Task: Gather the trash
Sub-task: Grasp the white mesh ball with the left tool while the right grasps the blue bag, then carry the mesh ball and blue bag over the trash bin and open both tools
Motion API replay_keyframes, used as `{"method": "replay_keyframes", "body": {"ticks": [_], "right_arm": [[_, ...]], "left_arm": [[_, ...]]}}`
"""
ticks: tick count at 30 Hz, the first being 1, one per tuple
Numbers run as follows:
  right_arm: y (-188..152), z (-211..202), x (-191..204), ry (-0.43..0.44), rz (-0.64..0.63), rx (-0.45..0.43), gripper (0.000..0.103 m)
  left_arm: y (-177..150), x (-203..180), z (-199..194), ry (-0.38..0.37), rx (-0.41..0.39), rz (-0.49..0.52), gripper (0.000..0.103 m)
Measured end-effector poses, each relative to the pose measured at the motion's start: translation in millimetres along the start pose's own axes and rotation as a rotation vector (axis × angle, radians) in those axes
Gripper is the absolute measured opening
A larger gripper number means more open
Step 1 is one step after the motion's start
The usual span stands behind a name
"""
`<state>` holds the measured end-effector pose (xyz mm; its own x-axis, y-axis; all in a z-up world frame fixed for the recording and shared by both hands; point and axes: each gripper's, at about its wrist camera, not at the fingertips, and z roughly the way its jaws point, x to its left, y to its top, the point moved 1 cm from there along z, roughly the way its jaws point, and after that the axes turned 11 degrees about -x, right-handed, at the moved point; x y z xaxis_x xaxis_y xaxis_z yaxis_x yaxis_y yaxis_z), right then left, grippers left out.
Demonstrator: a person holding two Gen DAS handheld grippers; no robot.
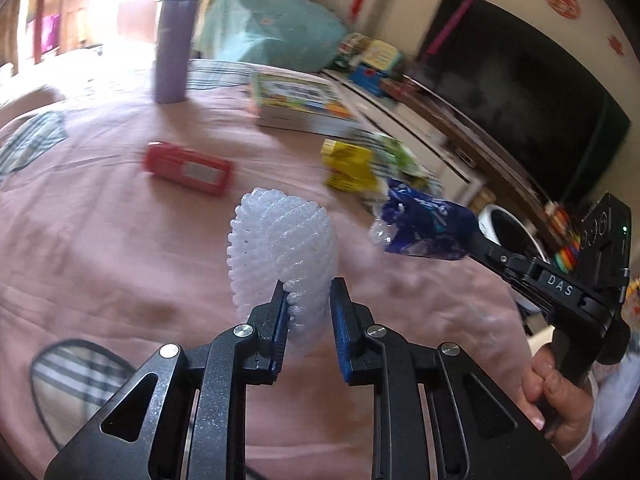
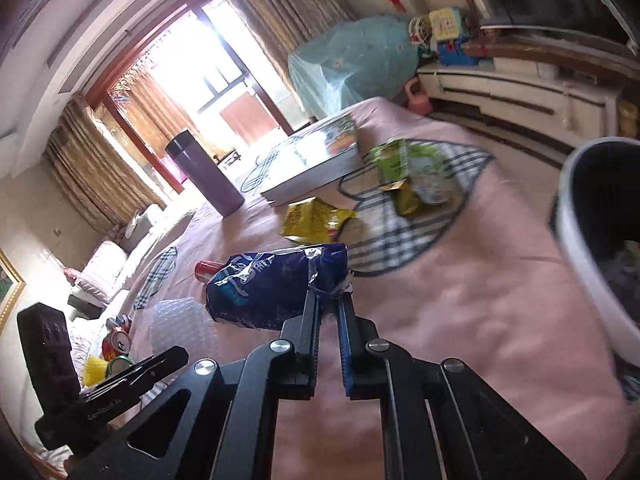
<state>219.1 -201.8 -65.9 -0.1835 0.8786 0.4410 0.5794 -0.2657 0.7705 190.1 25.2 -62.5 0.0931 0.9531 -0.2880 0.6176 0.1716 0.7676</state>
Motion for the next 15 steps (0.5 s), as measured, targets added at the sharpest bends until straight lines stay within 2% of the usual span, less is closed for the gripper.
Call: {"method": "replay_keyframes", "body": {"ticks": [15], "right_arm": [[2.7,-97.7,-73.4,-0.197,0.017,-0.127,0.009]], "left_arm": [[-17.7,-107.1,14.5,-0.182,0.068,0.137,0.018]]}}
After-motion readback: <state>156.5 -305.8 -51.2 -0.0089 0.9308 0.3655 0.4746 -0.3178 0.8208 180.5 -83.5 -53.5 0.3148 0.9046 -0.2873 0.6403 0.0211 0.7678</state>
